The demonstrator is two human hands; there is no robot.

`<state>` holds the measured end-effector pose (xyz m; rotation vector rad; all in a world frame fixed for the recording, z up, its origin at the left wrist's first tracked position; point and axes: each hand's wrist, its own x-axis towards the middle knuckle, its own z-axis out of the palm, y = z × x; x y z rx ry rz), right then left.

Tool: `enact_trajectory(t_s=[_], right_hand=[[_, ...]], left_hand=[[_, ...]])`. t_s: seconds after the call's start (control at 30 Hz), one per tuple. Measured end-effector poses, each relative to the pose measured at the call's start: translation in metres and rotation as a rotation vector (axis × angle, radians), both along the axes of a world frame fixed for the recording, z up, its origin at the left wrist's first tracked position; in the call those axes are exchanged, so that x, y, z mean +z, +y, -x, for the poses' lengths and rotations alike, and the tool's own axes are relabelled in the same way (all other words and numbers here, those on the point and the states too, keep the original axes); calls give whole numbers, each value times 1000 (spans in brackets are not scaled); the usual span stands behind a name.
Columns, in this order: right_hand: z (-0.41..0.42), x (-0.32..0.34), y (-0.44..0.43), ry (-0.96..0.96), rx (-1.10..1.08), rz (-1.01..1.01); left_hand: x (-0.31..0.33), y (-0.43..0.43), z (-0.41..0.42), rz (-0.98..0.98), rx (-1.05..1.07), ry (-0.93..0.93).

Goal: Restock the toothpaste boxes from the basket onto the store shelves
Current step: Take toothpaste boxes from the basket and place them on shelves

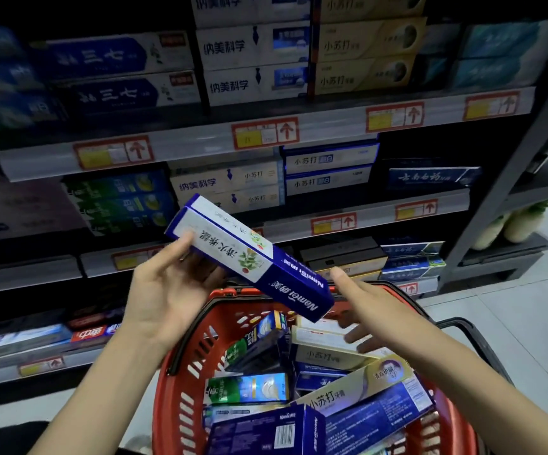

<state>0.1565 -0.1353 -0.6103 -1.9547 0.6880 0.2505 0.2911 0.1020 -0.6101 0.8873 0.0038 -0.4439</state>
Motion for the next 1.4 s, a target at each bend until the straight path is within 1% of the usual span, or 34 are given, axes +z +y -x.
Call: enact_trajectory(t_s=[0.1, 0.13, 0.2, 0.3, 0.37, 0.47, 0.53, 0.6, 0.63, 0.7, 0.8, 0.87, 1.07, 1.2, 1.3, 1.4], right_hand=[[2, 4, 7, -47, -66, -348], [3, 3, 9, -69, -67, -419], [2, 1, 14, -102, -43, -486], [2, 1, 23, -117, 17, -442], [2, 0, 28, -129, 42, -432], [3, 1, 39, -111, 97, -518], [2, -1, 48, -101, 112, -585], [4, -5, 56, -102, 105, -604], [5, -7, 60, -112, 98, -585], [7, -14, 65, -138, 61, -530], [5, -24, 66, -168, -58, -474], [2, -28, 60, -193, -166, -489], [-5, -14, 23, -400, -514, -768], [-3, -4, 19, -486, -654, -875], [-1, -4, 25, -468, -683, -904], [-1, 0, 27, -420, -611, -920]], left_hand=[[3, 0, 2, 103, 15, 9], [2, 0, 2, 120, 20, 19], [1, -2, 2, 128, 18, 53], [-2, -9, 3, 75, -29, 100], [-6, -15, 6, -36, -90, 110], [-16, -23, 14, -198, -217, 101], [-20, -30, 20, -268, -301, 106], [-21, -37, 26, -329, -342, 110], [-23, -41, 28, -367, -340, 97], [-29, -47, 31, -459, -351, 7], [-32, -52, 35, -557, -370, -85], [-30, -49, 33, -607, -361, -124], [-33, -38, 24, -653, -301, -142], [-37, -41, 31, -569, -354, -146], [-37, -42, 34, -507, -331, -200], [-32, -41, 34, -459, -192, -203]])
